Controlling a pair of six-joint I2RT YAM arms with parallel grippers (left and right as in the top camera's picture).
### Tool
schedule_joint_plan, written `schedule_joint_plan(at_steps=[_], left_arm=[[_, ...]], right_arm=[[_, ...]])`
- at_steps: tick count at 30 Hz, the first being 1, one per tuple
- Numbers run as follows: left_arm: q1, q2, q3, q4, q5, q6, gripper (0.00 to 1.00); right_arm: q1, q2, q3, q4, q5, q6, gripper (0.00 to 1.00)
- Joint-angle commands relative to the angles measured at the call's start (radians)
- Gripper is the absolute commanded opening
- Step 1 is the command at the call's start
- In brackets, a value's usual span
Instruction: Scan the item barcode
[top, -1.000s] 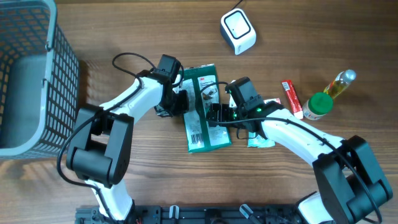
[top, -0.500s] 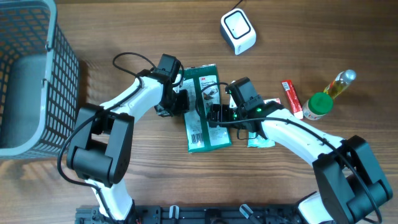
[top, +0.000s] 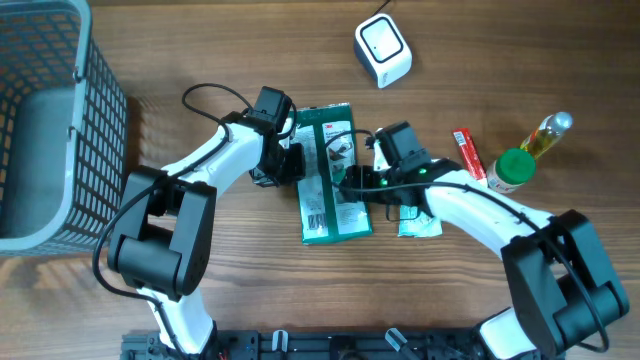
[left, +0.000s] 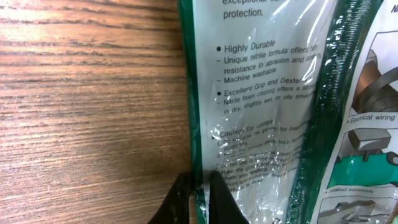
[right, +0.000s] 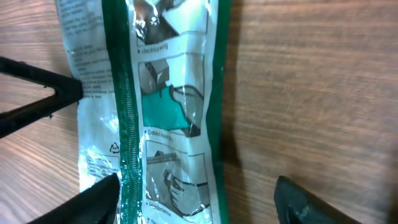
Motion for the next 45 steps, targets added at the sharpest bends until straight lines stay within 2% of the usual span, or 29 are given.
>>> schedule_joint_plan(at_steps=[1,6,9,11,15,17,25,30,31,36,40,42,45], left_arm=[[-0.006,0.047,-0.007,0.009,-0.018,0.001,0.04],[-0.006,0.047,-0.007,0.011,-0.018,0.002,0.04],[-0.006,0.047,-0.007,0.011,-0.018,0.002,0.04],[-0.006,0.047,-0.007,0.011,-0.018,0.002,0.04],[-0.006,0.047,-0.007,0.012,-0.019,0.002,0.04],[-0.006,0.047,-0.007,0.012,-0.019,0.002,0.04],[-0.006,0.047,-0.007,0.012,-0.018,0.001,0.04],[-0.006,0.047,-0.007,0.012,-0.018,0.001,0.04],[-0.006,0.047,-0.007,0.012,-0.018,0.001,0.04],[-0.006,0.047,-0.007,0.011,-0.018,0.001,0.04],[-0.006,0.047,-0.007,0.012,-0.018,0.001,0.04],[-0.006,0.047,-0.007,0.012,-0.018,0.001,0.04],[-0.006,0.047,-0.007,0.012,-0.019,0.002,0.04]], right_arm=[[-0.017,0.031,-0.004,0.002,-0.082,-0.029,0.71],[-0.018,0.146,-0.004,0.057,-0.199,-0.030,0.66],[-0.018,0.214,-0.004,0.126,-0.349,-0.030,0.52],[-0.018,0.236,-0.004,0.152,-0.413,-0.030,0.39],[-0.018,0.240,-0.004,0.185,-0.420,-0.031,0.33],[-0.017,0.240,-0.004,0.217,-0.470,-0.029,0.32],[-0.013,0.254,-0.004,0.223,-0.457,-0.029,0.37],[-0.011,0.255,-0.004,0.227,-0.457,-0.025,0.35],[-0.009,0.256,-0.004,0.227,-0.456,-0.017,0.32],[0.000,0.256,-0.004,0.154,-0.387,0.139,0.35],[0.000,0.256,-0.004,0.113,-0.332,0.193,0.35],[0.000,0.256,-0.004,0.114,-0.326,0.203,0.35],[0.000,0.256,-0.004,0.117,-0.256,0.205,0.25]])
